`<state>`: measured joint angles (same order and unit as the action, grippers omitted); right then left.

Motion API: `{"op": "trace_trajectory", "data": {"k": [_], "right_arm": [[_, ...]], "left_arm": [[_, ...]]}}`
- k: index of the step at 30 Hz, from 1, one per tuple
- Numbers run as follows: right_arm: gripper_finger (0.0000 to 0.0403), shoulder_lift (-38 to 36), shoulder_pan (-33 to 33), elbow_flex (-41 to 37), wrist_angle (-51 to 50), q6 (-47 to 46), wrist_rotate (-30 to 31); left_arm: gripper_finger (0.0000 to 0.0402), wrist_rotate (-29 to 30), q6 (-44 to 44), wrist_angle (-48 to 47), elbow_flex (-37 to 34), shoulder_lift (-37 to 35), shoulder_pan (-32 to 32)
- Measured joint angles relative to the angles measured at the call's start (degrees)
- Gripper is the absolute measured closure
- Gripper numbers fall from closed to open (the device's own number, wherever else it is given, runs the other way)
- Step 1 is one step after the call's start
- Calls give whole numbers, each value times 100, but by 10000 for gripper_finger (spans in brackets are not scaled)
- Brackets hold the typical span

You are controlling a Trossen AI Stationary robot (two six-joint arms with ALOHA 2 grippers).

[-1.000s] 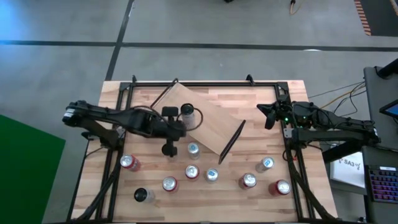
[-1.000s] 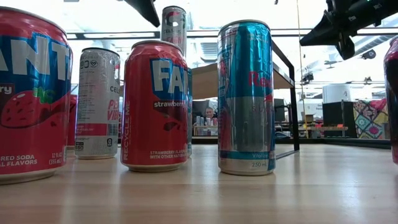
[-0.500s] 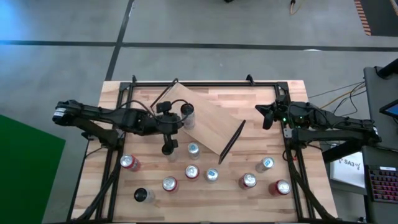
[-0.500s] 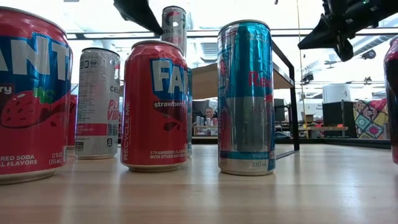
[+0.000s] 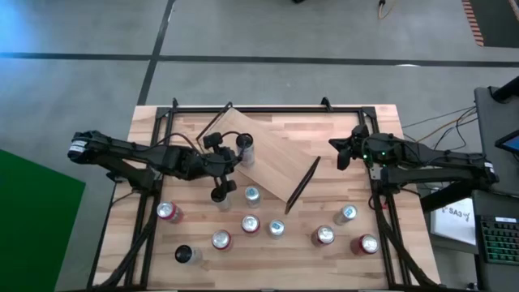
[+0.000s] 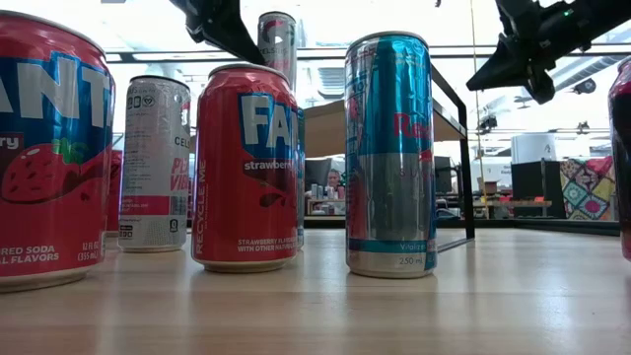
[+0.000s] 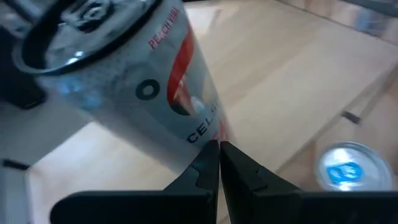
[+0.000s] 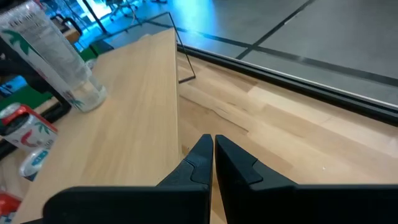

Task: Place canned beverage on shelf
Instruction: Put the white/pink soda can on the shelf

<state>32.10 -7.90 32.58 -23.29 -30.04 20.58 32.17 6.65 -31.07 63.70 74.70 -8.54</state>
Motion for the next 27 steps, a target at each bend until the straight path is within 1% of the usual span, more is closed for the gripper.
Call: {"op": "trace_trajectory", "data": {"k": [9, 14, 22, 27], "right_arm": [[394, 59, 0, 0, 3, 0, 34], [394, 166, 0, 0, 7, 0, 39], [394, 221, 0, 0, 11, 0, 39], [394, 221, 0, 0, 11, 0, 37]], "left_arm": [[401, 43, -107, 179, -11, 4, 94], [401, 327, -139, 103, -11, 4, 165], [401, 345, -166, 103, -11, 7, 369], [401, 343, -194, 39, -11, -16, 377]]}}
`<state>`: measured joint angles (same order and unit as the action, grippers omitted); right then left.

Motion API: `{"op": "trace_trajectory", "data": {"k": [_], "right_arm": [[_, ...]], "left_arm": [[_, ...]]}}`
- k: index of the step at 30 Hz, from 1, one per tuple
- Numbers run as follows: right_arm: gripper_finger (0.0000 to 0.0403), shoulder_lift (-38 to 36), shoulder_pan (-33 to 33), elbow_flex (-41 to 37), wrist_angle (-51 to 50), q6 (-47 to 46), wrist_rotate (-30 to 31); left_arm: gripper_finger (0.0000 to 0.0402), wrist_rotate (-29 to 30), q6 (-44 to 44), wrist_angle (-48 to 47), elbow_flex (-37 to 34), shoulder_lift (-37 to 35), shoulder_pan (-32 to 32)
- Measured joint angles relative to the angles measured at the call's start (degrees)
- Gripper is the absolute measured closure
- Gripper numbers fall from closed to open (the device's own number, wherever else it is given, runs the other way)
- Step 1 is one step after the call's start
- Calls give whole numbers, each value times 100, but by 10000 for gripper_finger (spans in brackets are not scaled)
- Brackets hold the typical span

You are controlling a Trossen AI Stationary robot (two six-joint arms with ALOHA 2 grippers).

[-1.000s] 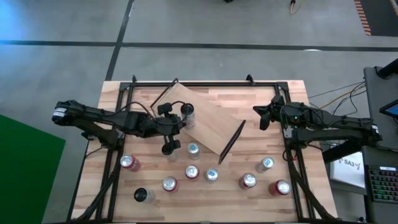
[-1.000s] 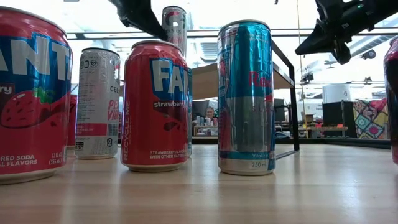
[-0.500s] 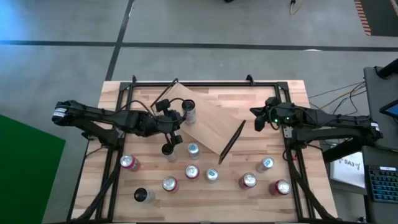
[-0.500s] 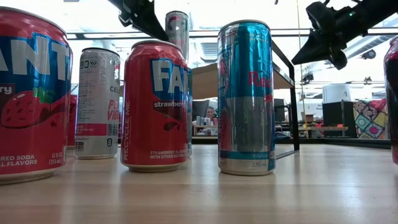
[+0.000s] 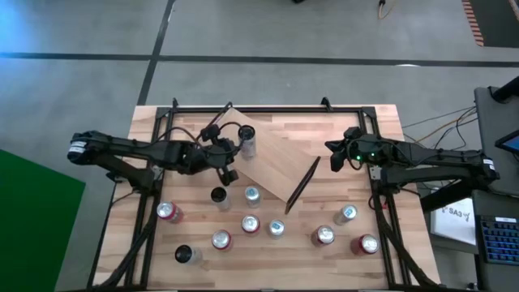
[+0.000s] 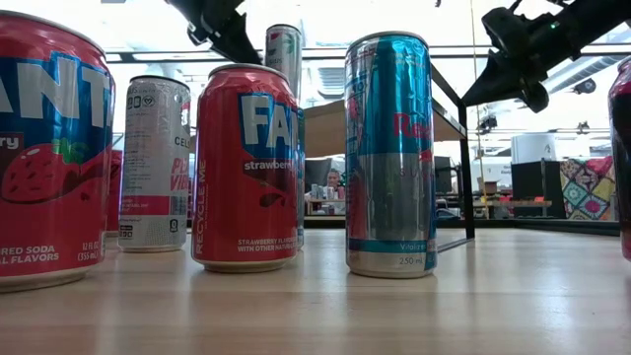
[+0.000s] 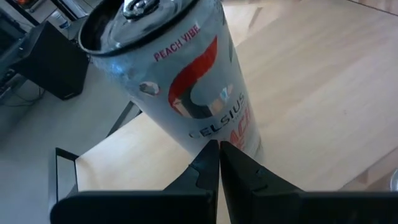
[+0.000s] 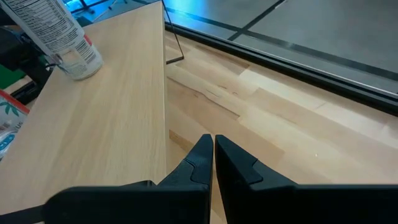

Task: Place canned beverage on shelf
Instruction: Put the white/pink soda can on the shelf

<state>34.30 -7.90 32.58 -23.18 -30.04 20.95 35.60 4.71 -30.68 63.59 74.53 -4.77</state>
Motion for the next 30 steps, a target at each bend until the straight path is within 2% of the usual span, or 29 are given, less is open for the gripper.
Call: {"op": "trace_trajectory", "data": {"k": [3, 8, 22, 30], "right_arm": [[394, 0, 0, 0, 0, 0, 0], [394, 0, 0, 0, 11, 0, 0], [394, 0, 0, 0, 332, 0, 4], [394, 2, 1, 0, 605, 7, 4]], "left_arm": [[401, -16, 66, -39, 0, -61, -75], [401, -397, 195, -23, 0, -68, -265], [401, -371, 240, 1112, -764, -38, -351], [401, -370, 66, 1337, -855, -41, -357]]}}
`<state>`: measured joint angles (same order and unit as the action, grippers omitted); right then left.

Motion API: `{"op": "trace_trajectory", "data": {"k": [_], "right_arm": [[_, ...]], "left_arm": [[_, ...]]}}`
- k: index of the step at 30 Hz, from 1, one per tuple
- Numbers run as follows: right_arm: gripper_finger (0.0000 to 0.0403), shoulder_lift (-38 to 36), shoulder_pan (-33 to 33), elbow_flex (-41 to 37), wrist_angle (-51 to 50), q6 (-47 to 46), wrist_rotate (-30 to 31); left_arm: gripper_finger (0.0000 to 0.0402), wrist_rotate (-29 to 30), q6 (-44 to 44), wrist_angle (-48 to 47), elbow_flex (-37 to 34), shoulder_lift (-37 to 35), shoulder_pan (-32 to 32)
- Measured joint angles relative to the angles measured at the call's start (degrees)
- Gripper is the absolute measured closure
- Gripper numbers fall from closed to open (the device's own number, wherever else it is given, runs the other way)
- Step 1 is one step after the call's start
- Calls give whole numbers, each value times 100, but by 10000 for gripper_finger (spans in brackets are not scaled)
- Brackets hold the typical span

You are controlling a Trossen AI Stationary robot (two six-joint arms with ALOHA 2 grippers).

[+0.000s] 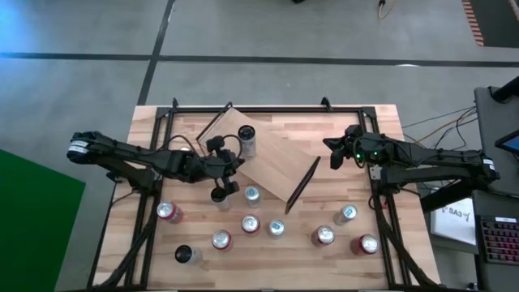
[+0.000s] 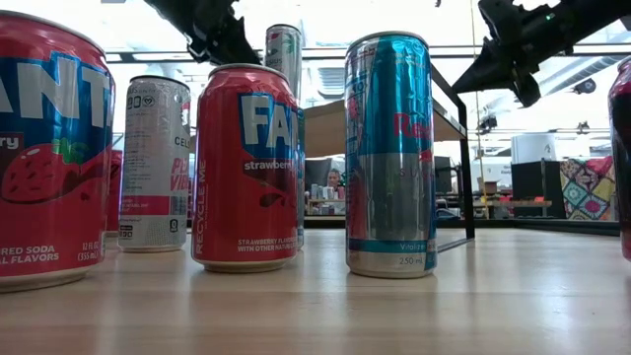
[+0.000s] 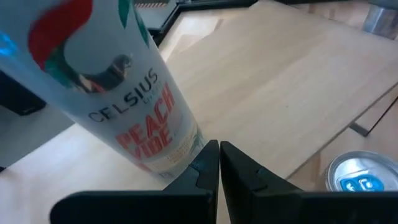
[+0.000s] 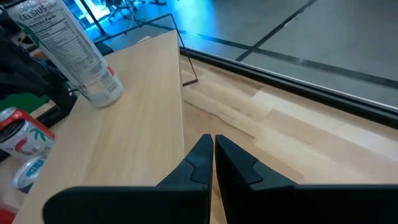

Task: Place canned beverage on shelf
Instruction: Put the white/pink soda can on the shelf

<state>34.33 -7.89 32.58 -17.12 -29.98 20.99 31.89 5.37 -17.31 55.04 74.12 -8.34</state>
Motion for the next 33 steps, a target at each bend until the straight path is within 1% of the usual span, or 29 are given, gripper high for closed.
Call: {"op": "trace_trajectory", "data": {"k": [12, 20, 28, 33], "right_arm": [[394, 279, -1, 0, 16, -2, 0], [394, 575, -1, 0, 164, 9, 0], [394, 629, -1, 0, 162, 58, 0], [394, 625, -1, 0, 162, 61, 1]], "left_arm": [[402, 13, -267, 503, -47, -1, 26], [402, 62, -329, 565, -47, -1, 124], [402, 75, -339, 667, -47, -1, 186], [402, 74, -391, 1090, -47, -2, 186]]}}
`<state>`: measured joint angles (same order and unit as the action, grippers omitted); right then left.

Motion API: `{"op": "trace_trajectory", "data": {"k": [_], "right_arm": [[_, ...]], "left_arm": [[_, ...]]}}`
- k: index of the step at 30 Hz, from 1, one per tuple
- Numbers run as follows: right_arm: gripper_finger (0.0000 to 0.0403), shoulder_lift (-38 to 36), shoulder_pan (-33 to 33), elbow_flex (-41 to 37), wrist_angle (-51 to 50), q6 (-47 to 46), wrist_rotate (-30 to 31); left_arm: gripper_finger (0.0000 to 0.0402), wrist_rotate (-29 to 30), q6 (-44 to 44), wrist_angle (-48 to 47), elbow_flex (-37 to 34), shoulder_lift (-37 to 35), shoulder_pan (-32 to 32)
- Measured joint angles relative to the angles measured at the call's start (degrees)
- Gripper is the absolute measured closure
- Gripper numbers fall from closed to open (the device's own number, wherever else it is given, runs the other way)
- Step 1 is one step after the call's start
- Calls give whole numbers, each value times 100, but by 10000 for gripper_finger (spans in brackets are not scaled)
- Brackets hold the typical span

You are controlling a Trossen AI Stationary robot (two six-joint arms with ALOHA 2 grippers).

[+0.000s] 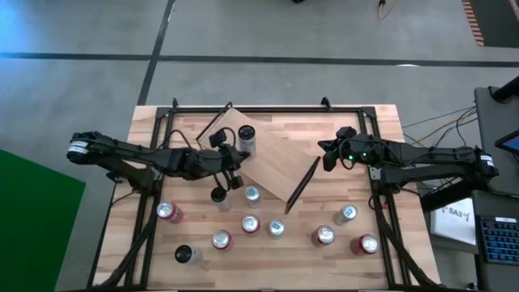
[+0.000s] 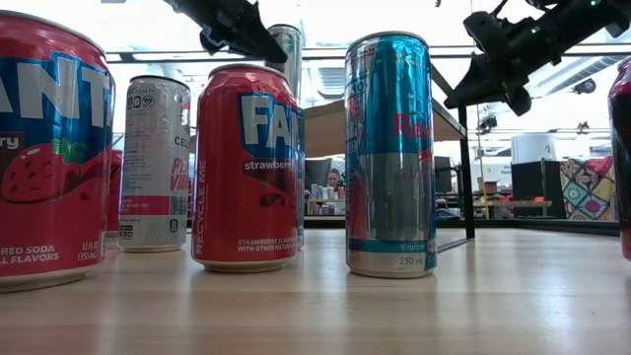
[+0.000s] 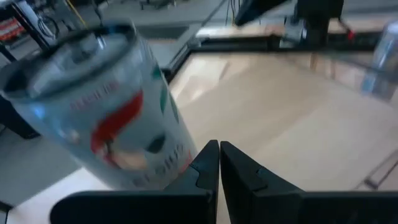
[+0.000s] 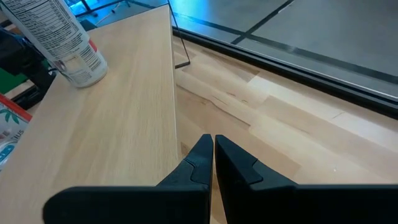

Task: Place canned beverage on shelf
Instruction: Put the white/pink soda can on the shelf

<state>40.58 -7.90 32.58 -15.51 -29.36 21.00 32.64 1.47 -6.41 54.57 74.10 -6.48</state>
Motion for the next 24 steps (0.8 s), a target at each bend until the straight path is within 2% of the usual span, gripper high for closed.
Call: {"op": "trace_trajectory", "data": {"k": [9, 15, 24], "right_arm": [[394, 2, 0, 0, 136, -28, -1], [394, 0, 0, 0, 136, -66, -45], [394, 4, 0, 0, 129, -4, -42]], "left_arm": [[402, -1, -101, -82, 0, -1, -20], [402, -10, -632, -114, 0, 39, -11], [402, -26, -703, -113, 2, 143, 287]]}}
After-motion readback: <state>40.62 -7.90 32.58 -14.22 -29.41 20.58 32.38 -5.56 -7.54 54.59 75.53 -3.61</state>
